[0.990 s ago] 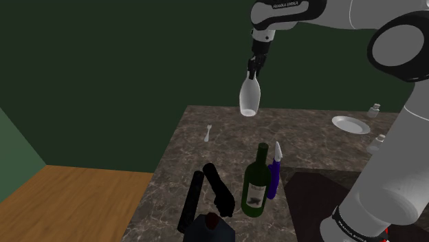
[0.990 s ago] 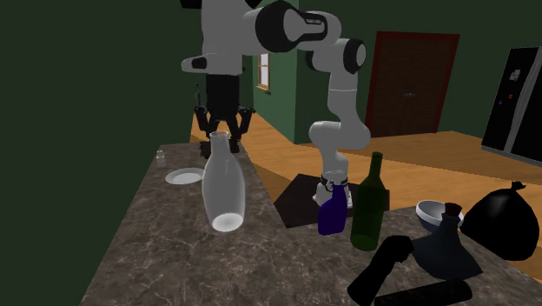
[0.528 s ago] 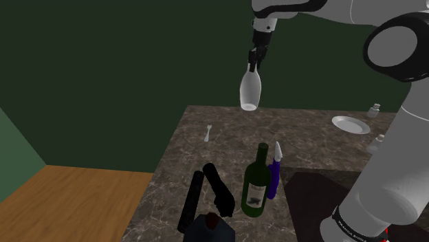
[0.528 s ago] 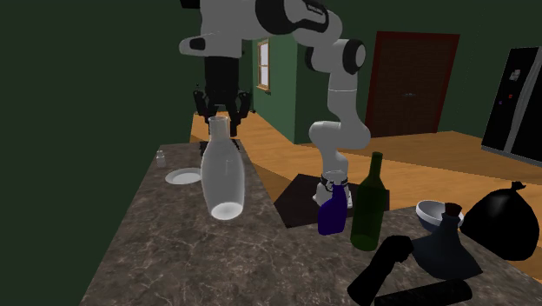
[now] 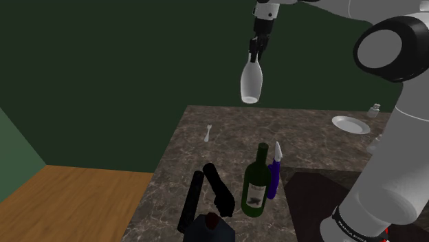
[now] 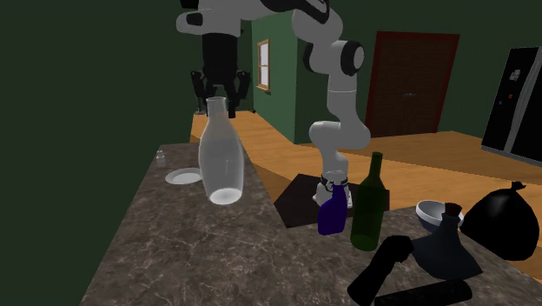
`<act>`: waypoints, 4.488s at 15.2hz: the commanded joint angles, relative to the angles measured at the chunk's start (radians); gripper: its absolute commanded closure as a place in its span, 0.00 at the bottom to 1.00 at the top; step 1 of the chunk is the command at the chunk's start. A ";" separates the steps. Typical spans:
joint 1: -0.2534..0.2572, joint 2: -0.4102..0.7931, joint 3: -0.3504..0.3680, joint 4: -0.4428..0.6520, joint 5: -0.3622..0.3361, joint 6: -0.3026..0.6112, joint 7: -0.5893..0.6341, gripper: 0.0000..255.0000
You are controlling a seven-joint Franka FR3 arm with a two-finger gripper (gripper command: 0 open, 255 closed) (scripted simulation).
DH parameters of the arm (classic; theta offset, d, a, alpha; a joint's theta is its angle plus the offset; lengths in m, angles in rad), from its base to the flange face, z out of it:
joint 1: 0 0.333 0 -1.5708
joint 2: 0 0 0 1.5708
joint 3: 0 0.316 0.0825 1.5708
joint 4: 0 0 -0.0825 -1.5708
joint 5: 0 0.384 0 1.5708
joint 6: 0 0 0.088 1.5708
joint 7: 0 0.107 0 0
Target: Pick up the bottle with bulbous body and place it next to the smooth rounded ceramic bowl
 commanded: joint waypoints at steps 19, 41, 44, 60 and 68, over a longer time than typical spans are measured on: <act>0.055 -0.098 0.025 0.093 -0.038 -0.181 0.084 1.00; 0.180 -0.749 0.365 -0.518 -0.066 -0.211 0.535 1.00; 0.192 -0.803 0.417 -0.547 -0.037 -0.234 0.597 1.00; 0.239 -0.956 0.729 -0.523 0.192 -0.359 0.966 1.00; 0.257 -1.033 0.738 -0.683 0.213 -0.275 0.953 1.00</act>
